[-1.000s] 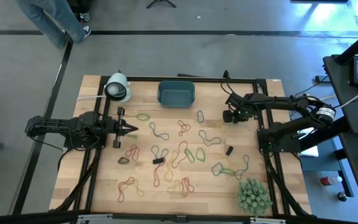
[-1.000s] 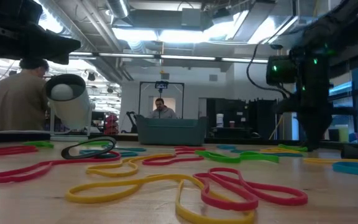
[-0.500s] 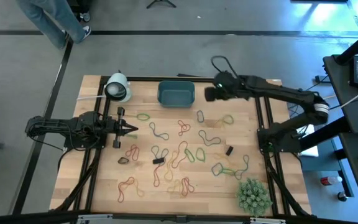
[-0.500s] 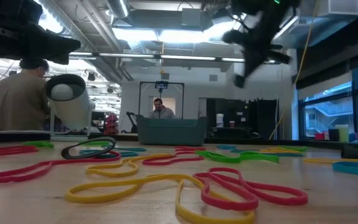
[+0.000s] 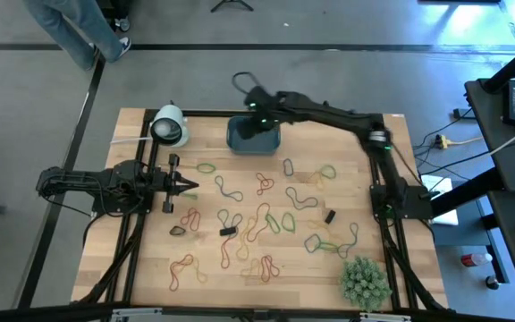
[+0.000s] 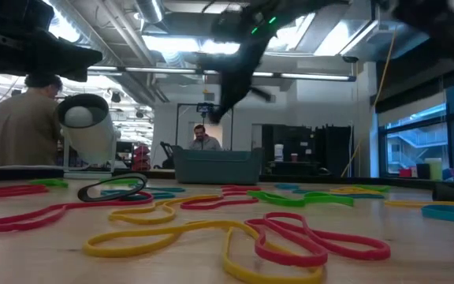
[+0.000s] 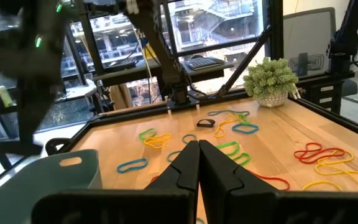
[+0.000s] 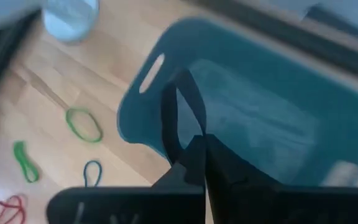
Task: Pick and place rubber bands into bin
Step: Put the black rubber band into the blue bin, then put the green rubber band into the blue bin
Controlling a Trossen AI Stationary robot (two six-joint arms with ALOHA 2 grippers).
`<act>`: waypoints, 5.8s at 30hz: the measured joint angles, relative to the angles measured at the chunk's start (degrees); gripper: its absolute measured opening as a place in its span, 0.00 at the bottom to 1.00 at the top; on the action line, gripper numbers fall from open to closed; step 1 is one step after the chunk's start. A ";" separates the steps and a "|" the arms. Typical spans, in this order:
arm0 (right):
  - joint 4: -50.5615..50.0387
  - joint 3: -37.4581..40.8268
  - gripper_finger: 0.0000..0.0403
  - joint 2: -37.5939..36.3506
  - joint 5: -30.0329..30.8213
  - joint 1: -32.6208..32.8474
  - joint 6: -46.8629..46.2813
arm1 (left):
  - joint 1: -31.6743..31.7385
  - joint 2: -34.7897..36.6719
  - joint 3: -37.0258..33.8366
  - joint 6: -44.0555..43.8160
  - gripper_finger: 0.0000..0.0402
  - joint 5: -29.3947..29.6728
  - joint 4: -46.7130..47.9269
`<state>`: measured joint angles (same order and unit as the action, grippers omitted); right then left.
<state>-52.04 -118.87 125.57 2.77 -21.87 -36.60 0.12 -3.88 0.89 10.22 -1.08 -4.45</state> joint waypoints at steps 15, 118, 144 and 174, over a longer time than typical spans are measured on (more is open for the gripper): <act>-14.84 -13.20 0.12 17.37 0.13 -1.22 -0.70 | -0.02 0.00 0.02 0.02 0.00 0.00 0.00; 36.41 92.93 0.03 -75.32 12.19 34.52 5.33 | 24.56 -75.22 39.92 -42.45 0.33 8.84 38.96; 37.32 92.93 0.03 -75.31 12.21 34.52 -2.18 | 27.84 -81.66 39.71 -43.40 0.01 4.10 39.58; 38.42 92.93 0.03 -75.29 12.21 34.53 -2.23 | 28.77 -95.02 86.46 -18.40 0.01 4.86 41.82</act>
<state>-13.63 -25.93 50.28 14.98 12.66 -38.83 28.89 -98.90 87.34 -8.18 3.78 37.37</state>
